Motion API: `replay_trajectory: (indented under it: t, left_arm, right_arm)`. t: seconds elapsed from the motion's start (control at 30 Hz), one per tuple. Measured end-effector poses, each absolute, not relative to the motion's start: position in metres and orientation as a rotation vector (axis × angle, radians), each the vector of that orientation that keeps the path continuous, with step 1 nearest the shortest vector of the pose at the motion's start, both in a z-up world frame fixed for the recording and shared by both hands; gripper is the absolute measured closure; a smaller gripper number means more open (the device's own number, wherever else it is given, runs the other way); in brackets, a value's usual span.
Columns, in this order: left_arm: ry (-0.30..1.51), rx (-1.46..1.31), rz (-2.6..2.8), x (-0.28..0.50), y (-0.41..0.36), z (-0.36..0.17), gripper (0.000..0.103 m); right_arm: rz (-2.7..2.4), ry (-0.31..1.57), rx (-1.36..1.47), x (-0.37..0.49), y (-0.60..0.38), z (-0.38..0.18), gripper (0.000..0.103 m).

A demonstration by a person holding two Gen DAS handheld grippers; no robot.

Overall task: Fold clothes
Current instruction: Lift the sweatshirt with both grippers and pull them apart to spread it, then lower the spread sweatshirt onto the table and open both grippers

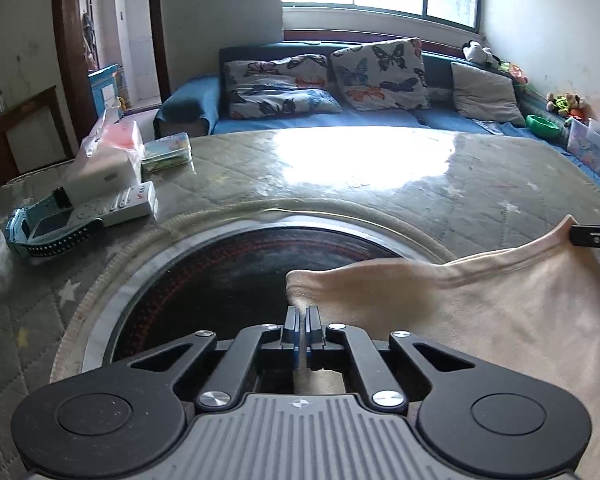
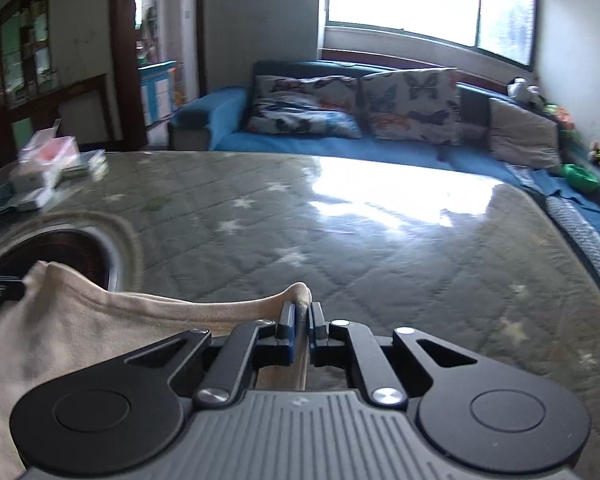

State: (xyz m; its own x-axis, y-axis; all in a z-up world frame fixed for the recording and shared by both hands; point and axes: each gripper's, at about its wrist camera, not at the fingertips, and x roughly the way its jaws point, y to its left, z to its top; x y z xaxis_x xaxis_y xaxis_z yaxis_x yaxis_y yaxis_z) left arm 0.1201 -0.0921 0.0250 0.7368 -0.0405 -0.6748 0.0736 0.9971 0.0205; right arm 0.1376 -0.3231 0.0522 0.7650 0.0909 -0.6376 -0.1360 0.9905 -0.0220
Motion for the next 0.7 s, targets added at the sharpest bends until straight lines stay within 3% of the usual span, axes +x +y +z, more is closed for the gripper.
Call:
replay_trajectory:
  t: [0.37,0.7]
  left_arm:
    - [0.743,0.034,-0.049,0.121,-0.091,0.033,0.096]
    - [0.753,0.028,-0.268,0.04,-0.121,0.047,0.096]
  right_arm:
    - [0.114,0.693,-0.058,0.141,-0.334,0.05,0.09]
    - [0.302,0.712,-0.121,0.066,-0.32,0.072,0.085]
